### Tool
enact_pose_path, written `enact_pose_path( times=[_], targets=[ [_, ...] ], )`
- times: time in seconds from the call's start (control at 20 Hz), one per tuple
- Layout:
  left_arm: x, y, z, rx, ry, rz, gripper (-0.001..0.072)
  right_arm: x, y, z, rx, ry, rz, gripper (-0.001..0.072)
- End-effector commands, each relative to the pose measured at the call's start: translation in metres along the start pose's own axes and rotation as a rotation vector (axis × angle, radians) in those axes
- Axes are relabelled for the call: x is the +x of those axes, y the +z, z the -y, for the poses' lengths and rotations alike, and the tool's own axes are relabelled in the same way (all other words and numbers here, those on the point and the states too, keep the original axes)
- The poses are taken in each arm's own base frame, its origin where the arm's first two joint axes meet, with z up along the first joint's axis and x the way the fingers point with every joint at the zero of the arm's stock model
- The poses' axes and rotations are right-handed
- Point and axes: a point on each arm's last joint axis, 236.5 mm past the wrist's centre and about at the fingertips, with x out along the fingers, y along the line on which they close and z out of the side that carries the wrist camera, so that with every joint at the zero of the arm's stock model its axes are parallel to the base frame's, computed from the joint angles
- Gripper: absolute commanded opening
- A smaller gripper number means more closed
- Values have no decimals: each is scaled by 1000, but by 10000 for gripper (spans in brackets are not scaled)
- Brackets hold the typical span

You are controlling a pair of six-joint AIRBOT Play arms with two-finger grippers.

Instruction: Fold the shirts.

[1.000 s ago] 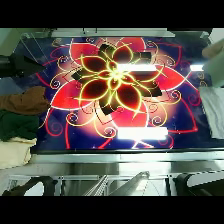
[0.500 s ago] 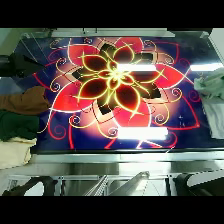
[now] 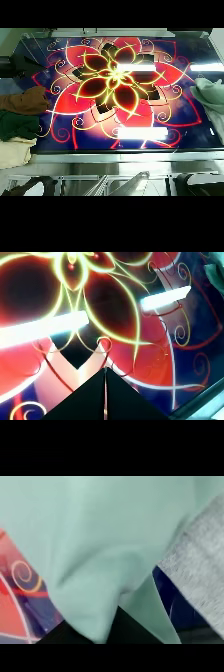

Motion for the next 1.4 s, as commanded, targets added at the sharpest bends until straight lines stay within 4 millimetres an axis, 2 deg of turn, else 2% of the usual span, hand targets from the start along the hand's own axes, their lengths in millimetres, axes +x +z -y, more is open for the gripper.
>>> enact_pose_path(
  times=[0.0, 0.05, 0.15, 0.3, 0.4, 0.5, 0.55, 0.6, 0.65, 0.7, 0.75, 0.9, 1.0, 1.05, 1.15, 1.25, 1.35],
  targets=[
    [5, -3, -4, -12, -7, -20, 13, 1, -18, 31, 104, -21, 3, 19],
    [8, -5, -7, -20, -10, -32, 14, 4, -18, 33, 120, -11, 9, 19],
    [16, -9, -13, -41, -19, -57, 13, 8, -7, 18, 126, 62, 53, 19],
    [27, -14, -25, -71, -26, -87, 13, -3, 34, -34, 90, 268, 220, 20],
    [30, -15, -27, -78, -27, -92, 12, -25, 66, -76, 26, 440, 368, 21],
    [27, -12, -24, -70, -24, -80, 12, -71, 122, -104, 31, 595, 653, 20],
    [24, -10, -22, -62, -20, -68, 12, -114, 147, -120, 30, 707, 807, 19],
    [20, -8, -19, -53, -17, -58, 12, -160, 158, -139, -63, 795, 936, 18],
    [16, -6, -15, -42, -14, -45, 12, -196, 160, -157, -196, 816, 1015, 18],
    [12, -4, -11, -31, -10, -33, 12, -209, 158, -165, -314, 750, 1025, 18],
    [9, -3, -8, -22, -7, -22, 12, -206, 154, -164, -377, 653, 977, 19],
    [-1, 0, 1, 3, 1, 3, 13, -151, 138, -122, -399, 370, 741, 18],
    [-2, 0, 3, 6, 0, 2, 12, -123, 128, -104, -380, 337, 647, 18],
    [-2, -4, 4, 6, -6, -13, 12, -107, 114, -96, -391, 327, 571, 19],
    [-2, -15, 9, 6, -27, -59, 12, -66, 73, -76, -409, 290, 346, 19],
    [-1, -16, 8, 2, -30, -69, 13, -26, 45, -39, -323, 188, 174, 19],
    [-1, -19, 9, 2, -35, -79, 13, 1, 30, 9, -154, 64, 83, 19]
  ],
)
